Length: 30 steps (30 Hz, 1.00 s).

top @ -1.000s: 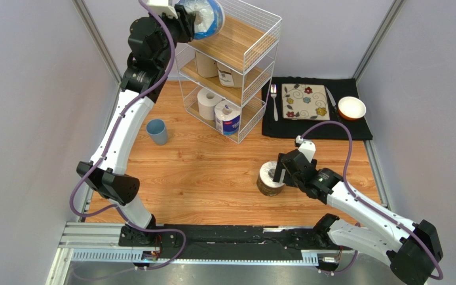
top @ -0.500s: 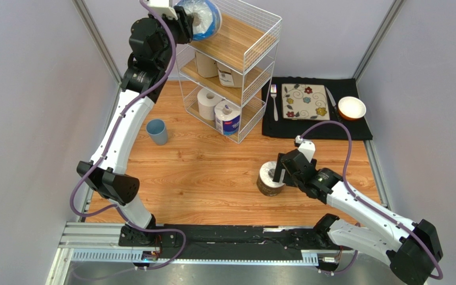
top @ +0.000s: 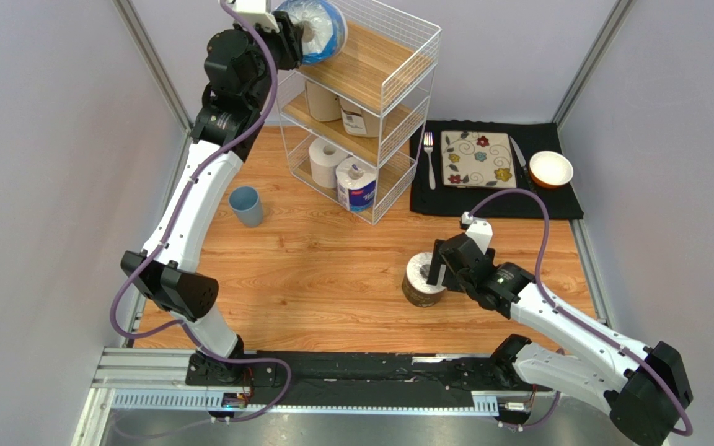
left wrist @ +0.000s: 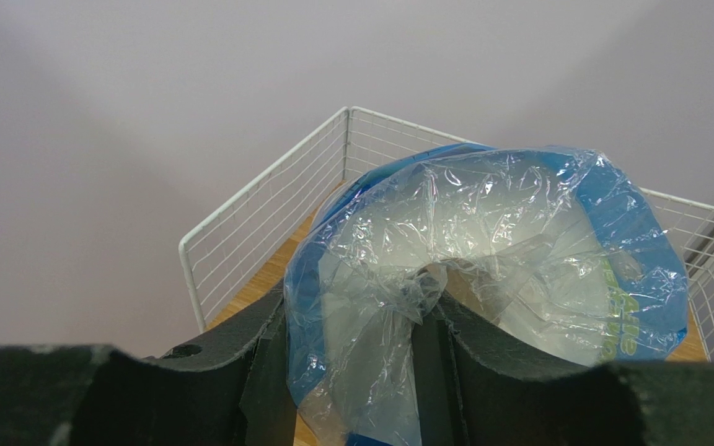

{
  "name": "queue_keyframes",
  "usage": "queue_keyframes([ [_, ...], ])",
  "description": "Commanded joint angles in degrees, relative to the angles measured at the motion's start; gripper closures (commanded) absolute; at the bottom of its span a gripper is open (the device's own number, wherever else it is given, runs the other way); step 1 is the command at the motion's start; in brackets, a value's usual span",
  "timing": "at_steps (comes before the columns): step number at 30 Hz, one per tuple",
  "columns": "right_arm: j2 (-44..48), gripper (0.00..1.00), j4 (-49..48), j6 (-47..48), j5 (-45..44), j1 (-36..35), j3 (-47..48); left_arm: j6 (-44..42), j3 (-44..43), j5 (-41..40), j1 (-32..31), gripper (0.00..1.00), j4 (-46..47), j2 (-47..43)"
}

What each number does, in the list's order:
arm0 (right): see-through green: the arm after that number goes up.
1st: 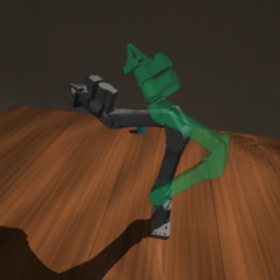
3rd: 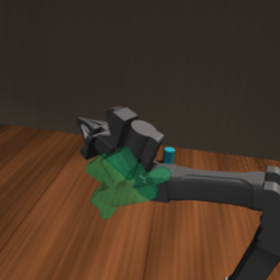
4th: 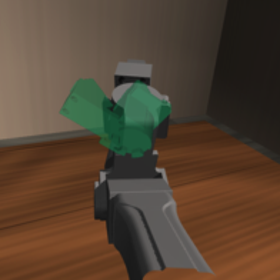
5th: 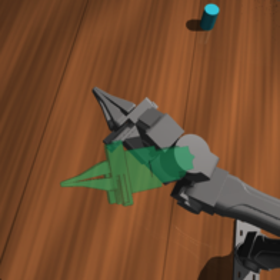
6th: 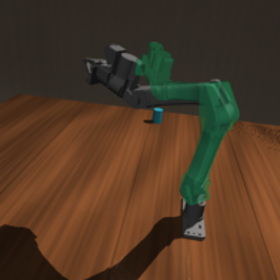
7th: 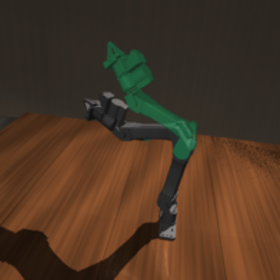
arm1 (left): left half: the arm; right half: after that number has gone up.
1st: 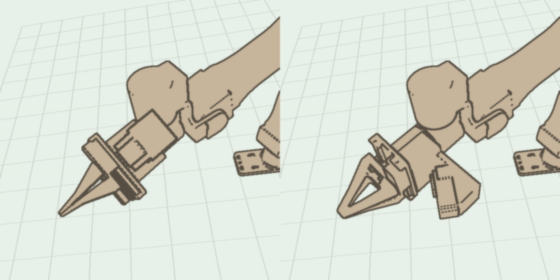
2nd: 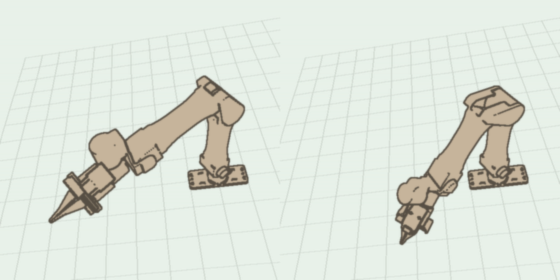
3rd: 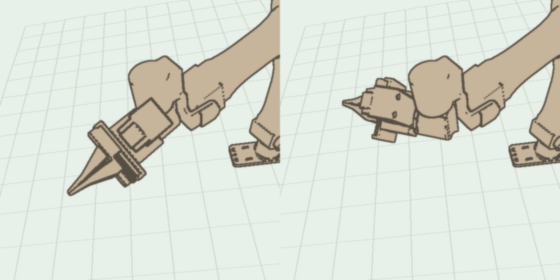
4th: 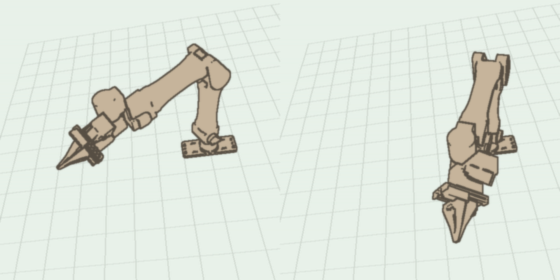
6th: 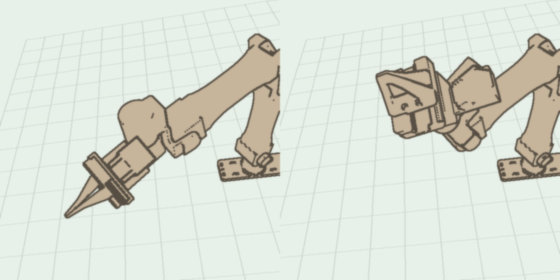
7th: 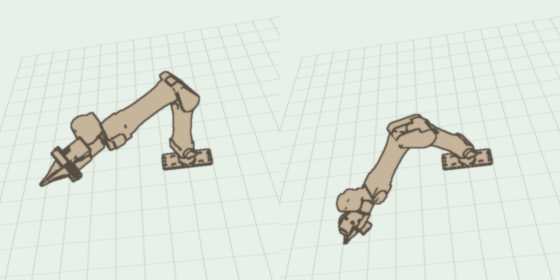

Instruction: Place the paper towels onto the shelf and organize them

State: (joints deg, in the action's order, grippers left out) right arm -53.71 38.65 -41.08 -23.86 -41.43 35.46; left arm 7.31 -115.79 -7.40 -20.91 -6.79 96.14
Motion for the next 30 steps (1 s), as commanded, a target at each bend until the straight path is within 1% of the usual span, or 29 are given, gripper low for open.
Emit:
queue_keyframes([
  [1,-0.51,0.15,1.16,1.18,0.04,0.21,-1.01,-0.02,-0.32,-0.42,0.52,0.69,3.71,-1.65],
  [2,-0.52,0.15,1.16,1.18,-0.05,0.21,-1.01,-0.02,-0.23,-0.34,0.6,0.64,3.8,-1.66],
  [4,-0.52,0.15,1.16,1.18,-0.05,0.21,-1.18,0.07,0.03,-0.34,0.6,0.6,4.23,-1.66],
  [8,-0.86,0.15,0.9,1.35,0.04,0.3,-1.27,0.33,0.74,0.1,0.6,0.47,5.38,-1.65],
  [9,-1.04,0.15,0.9,1.35,0.04,0.3,-1.27,0.51,0.91,0.36,0.6,0.49,5.64,-1.74],
  [10,-1.04,0.15,0.72,1.35,0.04,0.3,-1.27,0.69,1.52,0.89,0.6,0.53,6.51,-1.83],
  [11,-1.3,0.15,0.55,1.44,0.13,0.21,-1.27,0.86,1.79,1.07,0.6,0.61,6.52,-2.09],
  [13,-1.48,0.15,0.46,1.53,0.21,0.21,-1.19,1.3,2.67,1.33,0.6,0.65,8.87,-2.36],
  [14,-1.57,0.15,0.46,1.53,0.13,0.3,-1.19,1.39,2.76,1.25,0.6,0.65,9.16,-2.53],
  [15,-1.57,0.15,0.54,1.44,0.21,0.3,-1.19,1.48,2.76,1.42,0.6,0.64,9.51,-2.53],
  [16,-1.48,0.15,0.55,1.44,0.3,0.21,-1.19,1.56,2.59,1.42,0.6,0.6,9.51,-2.45],
  [17,-1.48,0.15,0.46,1.53,0.3,0.21,-1.27,1.57,2.5,1.6,0.69,0.53,9.6,-2.45],
  [23,-1.22,0.15,0.46,1.53,0.39,0.21,-1.45,2.0,2.5,2.04,0.78,0.4,9.95,-2.27],
  [25,-1.22,0.15,0.46,1.62,0.39,0.21,-1.45,2.09,2.41,2.3,0.78,0.4,10.21,-2.36],
  [27,-1.22,0.15,0.37,1.53,0.39,0.21,-1.45,2.18,2.5,2.56,0.78,0.45,10.48,-2.45],
  [30,-1.22,0.15,0.37,1.7,0.48,0.21,-1.54,2.18,2.67,2.83,0.78,0.48,10.48,-2.53],
])
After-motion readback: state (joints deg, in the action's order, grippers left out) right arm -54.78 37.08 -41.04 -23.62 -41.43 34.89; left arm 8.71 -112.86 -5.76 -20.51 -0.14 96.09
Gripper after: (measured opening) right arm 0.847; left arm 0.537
